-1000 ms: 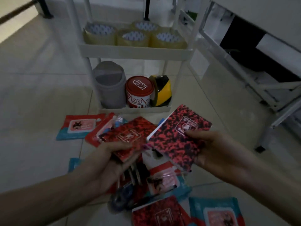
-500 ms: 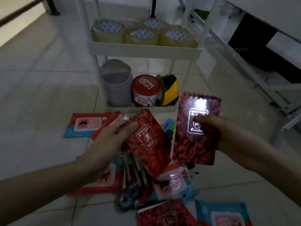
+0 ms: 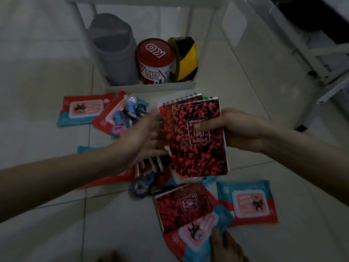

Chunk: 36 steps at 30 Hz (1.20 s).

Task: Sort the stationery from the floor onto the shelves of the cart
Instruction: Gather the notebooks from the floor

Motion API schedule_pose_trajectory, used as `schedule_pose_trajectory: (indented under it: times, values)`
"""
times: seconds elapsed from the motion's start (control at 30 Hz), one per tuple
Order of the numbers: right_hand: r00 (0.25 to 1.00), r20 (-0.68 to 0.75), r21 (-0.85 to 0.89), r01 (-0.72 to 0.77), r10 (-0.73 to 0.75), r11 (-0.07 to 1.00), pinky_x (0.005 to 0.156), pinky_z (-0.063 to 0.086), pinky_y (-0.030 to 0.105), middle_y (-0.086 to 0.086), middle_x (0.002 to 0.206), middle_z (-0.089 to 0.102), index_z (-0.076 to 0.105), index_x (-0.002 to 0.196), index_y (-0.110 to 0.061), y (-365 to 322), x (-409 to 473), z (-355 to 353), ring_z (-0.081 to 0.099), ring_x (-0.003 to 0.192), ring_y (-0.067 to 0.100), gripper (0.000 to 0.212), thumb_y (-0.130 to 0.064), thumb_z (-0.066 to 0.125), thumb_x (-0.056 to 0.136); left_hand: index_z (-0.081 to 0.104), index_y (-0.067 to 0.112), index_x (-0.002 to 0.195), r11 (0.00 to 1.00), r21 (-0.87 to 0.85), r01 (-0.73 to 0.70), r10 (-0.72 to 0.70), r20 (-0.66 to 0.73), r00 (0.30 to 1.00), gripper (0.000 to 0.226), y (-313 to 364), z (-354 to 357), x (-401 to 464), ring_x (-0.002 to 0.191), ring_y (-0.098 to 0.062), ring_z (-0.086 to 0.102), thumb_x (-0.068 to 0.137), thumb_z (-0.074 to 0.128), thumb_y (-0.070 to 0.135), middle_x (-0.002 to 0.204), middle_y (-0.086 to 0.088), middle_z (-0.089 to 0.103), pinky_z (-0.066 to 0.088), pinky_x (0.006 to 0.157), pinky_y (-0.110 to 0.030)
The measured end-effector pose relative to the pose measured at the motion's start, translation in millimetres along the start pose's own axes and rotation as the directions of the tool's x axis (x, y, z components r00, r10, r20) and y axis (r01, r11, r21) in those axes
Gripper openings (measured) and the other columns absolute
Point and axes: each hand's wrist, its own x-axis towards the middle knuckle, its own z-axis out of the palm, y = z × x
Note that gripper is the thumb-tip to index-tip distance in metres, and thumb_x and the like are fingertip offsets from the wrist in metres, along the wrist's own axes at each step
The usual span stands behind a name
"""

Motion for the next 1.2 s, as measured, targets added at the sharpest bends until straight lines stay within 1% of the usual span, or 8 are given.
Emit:
schedule_pose_trajectory:
  times: [0.13, 0.3, 0.4, 0.67, 0.73, 0.83, 1.0, 1.2]
  values:
    - [0.994, -0.059, 0.226, -0.075, 0.09, 0.971, 0.068, 0.059, 0.029, 0.008, 0.082, 0.075, 0.064, 0.099, -0.006, 9, -7, -14, 0.071, 0.066, 0.017, 0.017, -0.008, 0.053, 0.086, 0.053, 0.014, 0.106, 0.421, 0.884, -0.202, 0.022, 0.213, 0.977, 0.032, -65, -22, 15, 0.104, -0.019, 0.052, 0.088, 0.052, 0.041, 0.112, -0.006, 0.053, 0.041, 0.085, -0.026]
    - [0.97, -0.181, 0.371, -0.083, 0.16, 0.925, 0.063, 0.059, 0.029, 0.007, 0.079, 0.072, 0.061, 0.093, -0.009, 26, -21, -31, 0.068, 0.062, 0.016, 0.014, -0.012, 0.049, 0.086, 0.068, 0.014, 0.08, -0.235, 0.876, -0.422, 0.087, 0.451, 0.888, 0.05, -102, -21, 17, 0.063, -0.012, 0.063, 0.046, 0.081, 0.049, 0.078, -0.002, 0.063, 0.046, 0.048, -0.015]
    - [0.951, -0.221, 0.371, -0.122, 0.215, 0.921, 0.06, 0.058, 0.027, 0.006, 0.076, 0.072, 0.06, 0.094, -0.009, 34, -28, -37, 0.068, 0.06, 0.015, 0.015, -0.014, 0.048, 0.087, 0.071, 0.012, 0.069, -0.401, 0.805, -0.437, 0.108, 0.515, 0.85, 0.067, -113, -8, 25, 0.054, -0.016, 0.064, 0.022, 0.085, 0.057, 0.069, -0.006, 0.068, 0.045, 0.037, -0.018]
    - [0.932, -0.274, 0.351, -0.133, 0.237, 0.927, 0.062, 0.051, 0.029, 0.006, 0.082, 0.071, 0.059, 0.1, -0.012, 35, -24, -39, 0.067, 0.066, 0.016, 0.015, -0.015, 0.05, 0.088, 0.047, 0.008, 0.123, -0.181, 0.921, -0.346, 0.011, 0.354, 0.935, 0.07, -127, -1, 15, 0.103, -0.023, 0.058, 0.071, 0.071, 0.048, 0.115, -0.011, 0.057, 0.051, 0.08, -0.029]
    - [0.934, -0.271, 0.347, -0.131, 0.233, 0.929, 0.059, 0.051, 0.027, 0.006, 0.084, 0.07, 0.058, 0.102, -0.012, 33, -20, -36, 0.066, 0.066, 0.015, 0.016, -0.015, 0.05, 0.088, 0.043, 0.027, 0.099, 0.058, 0.947, -0.315, -0.053, 0.318, 0.947, 0.017, -126, -3, 12, 0.098, -0.016, 0.052, 0.089, 0.056, 0.031, 0.108, -0.002, 0.055, 0.041, 0.073, -0.014]
    - [0.941, -0.253, 0.351, -0.125, 0.223, 0.928, 0.061, 0.05, 0.028, 0.007, 0.089, 0.069, 0.057, 0.106, -0.011, 31, -16, -34, 0.065, 0.073, 0.017, 0.019, -0.014, 0.05, 0.089, 0.036, 0.026, 0.088, 0.174, 0.938, -0.299, -0.022, 0.307, 0.952, 0.014, -135, -8, 12, 0.088, -0.011, 0.044, 0.093, 0.049, 0.024, 0.096, 0.001, 0.047, 0.031, 0.06, -0.012]
    - [0.933, -0.282, 0.34, -0.122, 0.224, 0.932, 0.058, 0.05, 0.026, 0.005, 0.08, 0.07, 0.059, 0.095, -0.012, 32, -16, -35, 0.065, 0.067, 0.015, 0.011, -0.014, 0.051, 0.088, 0.035, 0.021, 0.085, 0.026, 0.926, -0.378, 0.357, 0.344, 0.868, 0.063, -137, -7, 2, 0.05, 0.002, 0.021, 0.051, 0.083, -0.002, 0.071, 0.015, 0.029, 0.019, 0.038, -0.013]
    - [0.921, -0.31, 0.348, -0.121, 0.236, 0.93, 0.062, 0.047, 0.031, 0.007, 0.089, 0.068, 0.057, 0.096, -0.012, 36, -21, -37, 0.063, 0.076, 0.018, 0.01, -0.014, 0.051, 0.089, 0.044, 0.01, 0.097, -0.362, 0.852, -0.377, 0.484, 0.518, 0.706, 0.052, -116, -11, 17, 0.075, -0.016, 0.038, 0.055, 0.074, 0.019, 0.078, -0.006, 0.06, 0.045, 0.049, -0.024]
